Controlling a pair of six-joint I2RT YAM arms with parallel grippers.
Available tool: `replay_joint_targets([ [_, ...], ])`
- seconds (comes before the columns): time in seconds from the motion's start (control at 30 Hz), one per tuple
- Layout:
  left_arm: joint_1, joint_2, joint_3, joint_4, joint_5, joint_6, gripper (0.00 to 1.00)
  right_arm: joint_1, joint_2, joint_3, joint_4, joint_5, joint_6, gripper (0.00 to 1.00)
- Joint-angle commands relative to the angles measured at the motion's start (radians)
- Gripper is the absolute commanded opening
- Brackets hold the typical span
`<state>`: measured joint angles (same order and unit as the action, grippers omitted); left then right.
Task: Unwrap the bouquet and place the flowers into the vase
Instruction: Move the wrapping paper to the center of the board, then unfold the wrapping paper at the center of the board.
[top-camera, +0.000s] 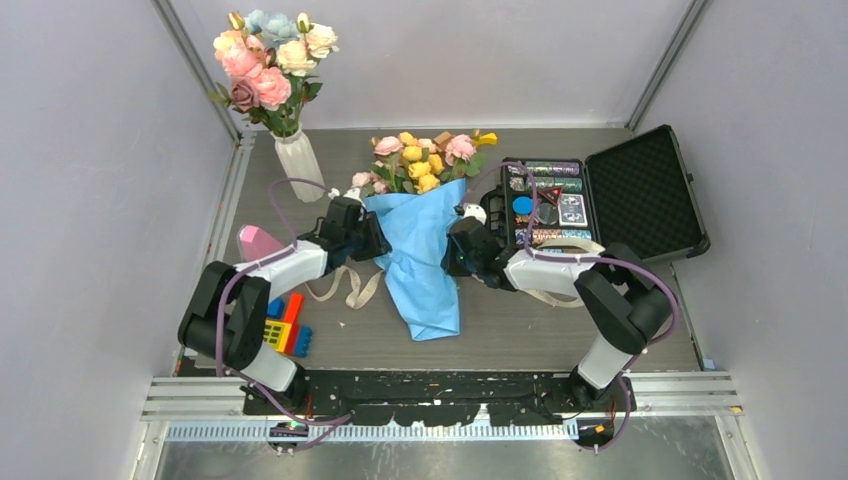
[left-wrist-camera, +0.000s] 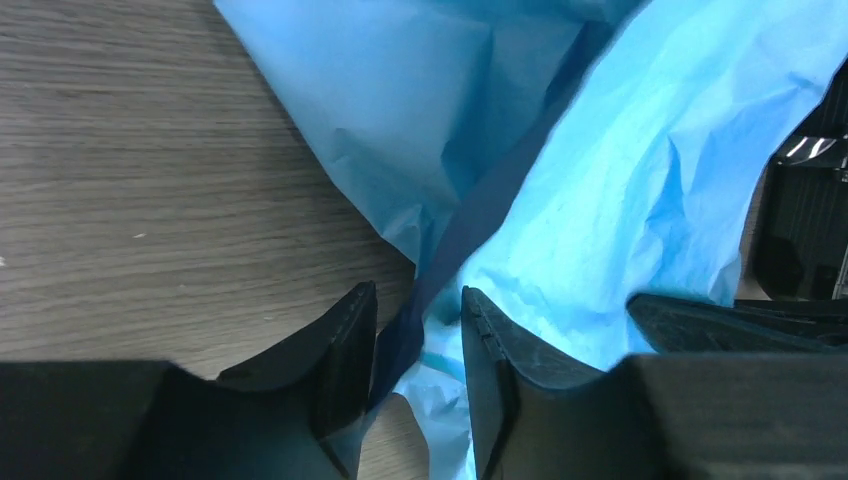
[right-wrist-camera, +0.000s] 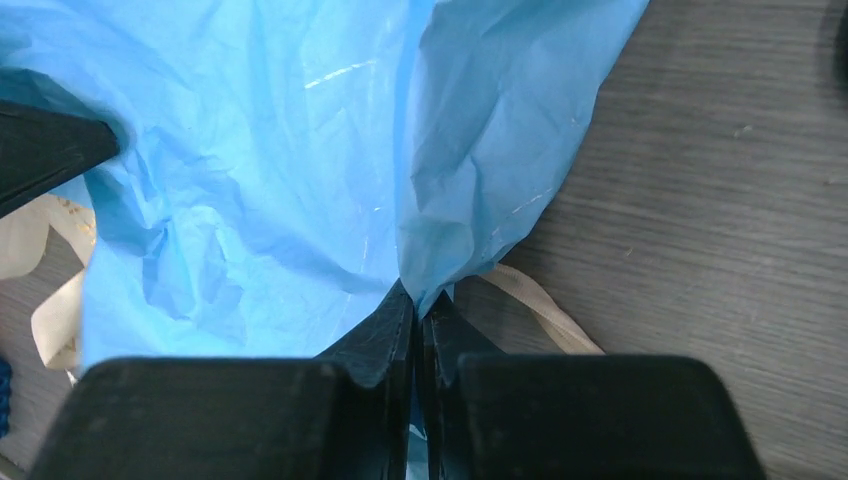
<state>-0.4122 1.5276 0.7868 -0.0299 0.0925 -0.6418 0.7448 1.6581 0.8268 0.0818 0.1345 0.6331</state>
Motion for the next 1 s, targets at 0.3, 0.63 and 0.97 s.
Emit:
replay_joint_targets([
  [0.3,0.029,-0.102,-0.005,-0.014,0.060,0.023,0.10,-0.014,-0.098,0.039,-0.037,0.094,-0.056,0.29],
  [0.63,0.025,-0.184,0.062,-0.042,0.187,-0.042,0.00,-0.005,-0.308,-0.014,-0.075,0.112,-0.125,0.52],
  [0.97,-0.059,-0.176,0.188,-0.084,0.196,-0.109,0.00,0.217,-0.428,0.032,-0.053,0.289,-0.220,0.75],
])
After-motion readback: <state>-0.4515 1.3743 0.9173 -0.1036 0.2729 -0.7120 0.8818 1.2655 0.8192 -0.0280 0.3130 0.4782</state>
